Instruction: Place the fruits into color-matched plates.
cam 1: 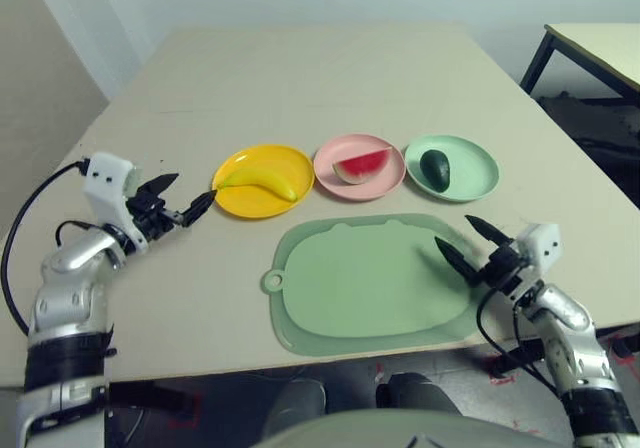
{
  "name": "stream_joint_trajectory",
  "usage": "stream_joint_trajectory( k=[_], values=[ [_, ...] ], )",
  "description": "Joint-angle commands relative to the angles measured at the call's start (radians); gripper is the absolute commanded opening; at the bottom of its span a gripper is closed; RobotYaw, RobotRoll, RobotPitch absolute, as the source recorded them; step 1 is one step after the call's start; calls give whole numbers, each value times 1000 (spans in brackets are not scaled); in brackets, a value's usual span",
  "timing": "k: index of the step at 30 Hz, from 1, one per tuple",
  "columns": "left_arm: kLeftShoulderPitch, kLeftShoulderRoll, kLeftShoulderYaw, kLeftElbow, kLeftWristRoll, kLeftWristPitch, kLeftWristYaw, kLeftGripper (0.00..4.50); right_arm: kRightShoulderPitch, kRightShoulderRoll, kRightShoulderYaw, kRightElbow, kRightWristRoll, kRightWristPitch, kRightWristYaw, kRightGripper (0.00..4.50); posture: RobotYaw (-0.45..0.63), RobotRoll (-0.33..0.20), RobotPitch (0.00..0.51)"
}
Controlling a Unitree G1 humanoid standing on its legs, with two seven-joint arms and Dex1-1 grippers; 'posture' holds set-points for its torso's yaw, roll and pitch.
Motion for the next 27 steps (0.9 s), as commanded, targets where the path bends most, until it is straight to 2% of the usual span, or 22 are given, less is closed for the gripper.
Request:
stream_joint_trajectory(
  k=[1, 8, 11, 16, 22, 27],
  values=[
    [38, -14, 7, -26, -17, 16, 20, 4474, 38, -16, -24, -6, 27, -25, 47, 4500, 71, 0, 0],
    [93, -16, 9, -27, -43, 15, 31, 4474, 104, -54, -93, -10, 68, -26, 82, 4500, 55, 0, 0],
    [110, -24, 7, -22, -51, 9, 36, 4474, 65, -68, -147, 60, 72, -48, 67, 4500, 48, 0, 0],
    [159, -58, 17, -19, -56, -20, 48, 4474, -15, -30, -219, 173, 62, -113, -18, 4500, 50, 0, 0],
    [253, -123, 72, -98, -78, -33, 124, 4474, -58, -3, -227, 217, 42, -158, -63, 4500, 56, 0, 0],
    [270, -145, 146, -93, -132, 5, 182, 4474, -62, -6, -223, 199, 38, -150, -68, 4500, 79, 0, 0]
  ],
)
